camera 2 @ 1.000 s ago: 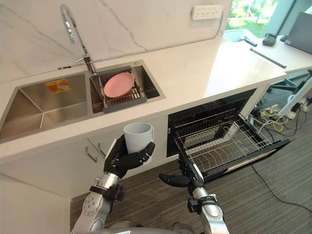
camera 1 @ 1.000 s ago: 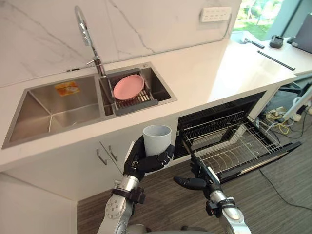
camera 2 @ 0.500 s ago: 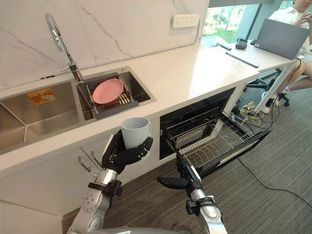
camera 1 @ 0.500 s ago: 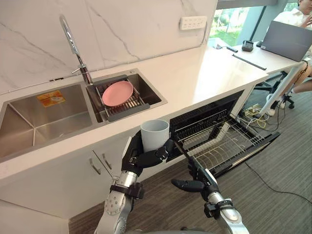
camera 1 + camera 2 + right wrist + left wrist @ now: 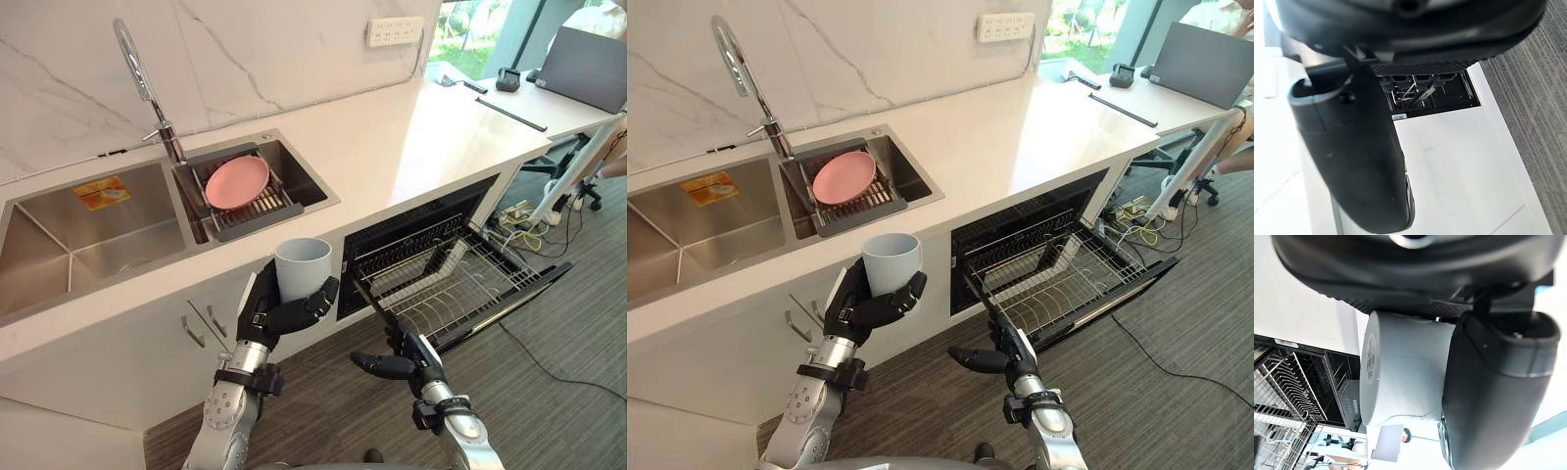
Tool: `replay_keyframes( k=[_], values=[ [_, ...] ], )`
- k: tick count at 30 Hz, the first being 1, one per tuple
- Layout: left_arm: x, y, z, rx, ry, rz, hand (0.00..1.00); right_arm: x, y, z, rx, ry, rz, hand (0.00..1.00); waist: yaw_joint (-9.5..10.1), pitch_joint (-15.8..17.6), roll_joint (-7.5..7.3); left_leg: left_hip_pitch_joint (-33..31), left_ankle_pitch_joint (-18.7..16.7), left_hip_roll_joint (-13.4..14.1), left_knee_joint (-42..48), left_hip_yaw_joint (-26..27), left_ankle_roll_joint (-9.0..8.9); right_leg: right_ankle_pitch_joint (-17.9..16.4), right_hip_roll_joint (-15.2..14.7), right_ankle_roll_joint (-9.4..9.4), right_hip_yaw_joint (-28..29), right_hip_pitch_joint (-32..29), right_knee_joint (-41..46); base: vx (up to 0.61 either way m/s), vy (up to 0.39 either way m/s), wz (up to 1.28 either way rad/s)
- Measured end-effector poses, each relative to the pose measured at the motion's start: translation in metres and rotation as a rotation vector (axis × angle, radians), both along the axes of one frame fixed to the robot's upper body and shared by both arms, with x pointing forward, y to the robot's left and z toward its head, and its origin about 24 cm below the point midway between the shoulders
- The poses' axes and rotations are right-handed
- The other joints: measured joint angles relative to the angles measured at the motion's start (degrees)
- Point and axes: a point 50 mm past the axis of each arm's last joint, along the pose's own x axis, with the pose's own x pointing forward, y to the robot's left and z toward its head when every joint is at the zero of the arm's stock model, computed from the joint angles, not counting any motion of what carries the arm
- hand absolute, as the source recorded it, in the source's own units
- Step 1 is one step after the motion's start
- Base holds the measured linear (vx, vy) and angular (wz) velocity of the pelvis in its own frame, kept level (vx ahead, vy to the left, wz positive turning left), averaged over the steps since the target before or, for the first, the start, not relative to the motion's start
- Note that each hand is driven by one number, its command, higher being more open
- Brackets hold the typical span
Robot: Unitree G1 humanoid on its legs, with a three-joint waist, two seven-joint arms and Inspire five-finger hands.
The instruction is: Walk over to the sink, pick up the cup, carry it to the dishwasher, place the cup inside the dishwasher, then close the dishwasher door
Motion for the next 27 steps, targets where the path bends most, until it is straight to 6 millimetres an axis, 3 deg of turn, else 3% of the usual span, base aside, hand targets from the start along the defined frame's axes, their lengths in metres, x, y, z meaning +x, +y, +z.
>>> replay_keyframes(
  k=[7,14,18,27],
  values=[
    [0.003,0.011,0.007,0.044,-0.037,0.081,0.00,0.009,-0.003,0.026,0.003,-0.137,-0.034,1.00,-0.13,0.00,-0.01,0.54,0.24,0.05,-0.72,1.48,-0.53,0.84,-0.04,-0.25,1.79,-0.19,-0.47,-0.06,-0.010,-0.12],
    [0.010,0.032,0.041,0.057,-0.205,0.261,0.00,0.018,-0.006,0.068,0.029,-0.358,-0.064,1.00,-0.47,0.02,-0.04,1.27,-0.19,0.40,-0.66,3.22,-0.93,0.91,0.46,-0.33,3.52,-0.31,-0.36,-0.02,-0.014,-0.12],
    [0.015,0.031,0.055,0.089,-0.282,0.307,0.00,0.022,0.001,0.086,0.060,-0.444,-0.036,1.00,-0.55,0.02,-0.03,1.55,-0.36,0.59,-0.65,3.84,-0.93,0.92,0.69,-0.34,4.32,-0.34,-0.38,-0.01,-0.013,-0.10],
    [0.024,0.025,0.064,0.222,-0.357,0.421,0.00,0.026,0.018,0.118,0.152,-0.602,0.049,1.00,-1.38,0.02,-0.01,2.33,-0.89,0.95,-0.65,4.51,-1.42,1.03,1.38,-0.49,6.21,-0.49,-0.50,-0.01,-0.021,-0.13]
  ],
)
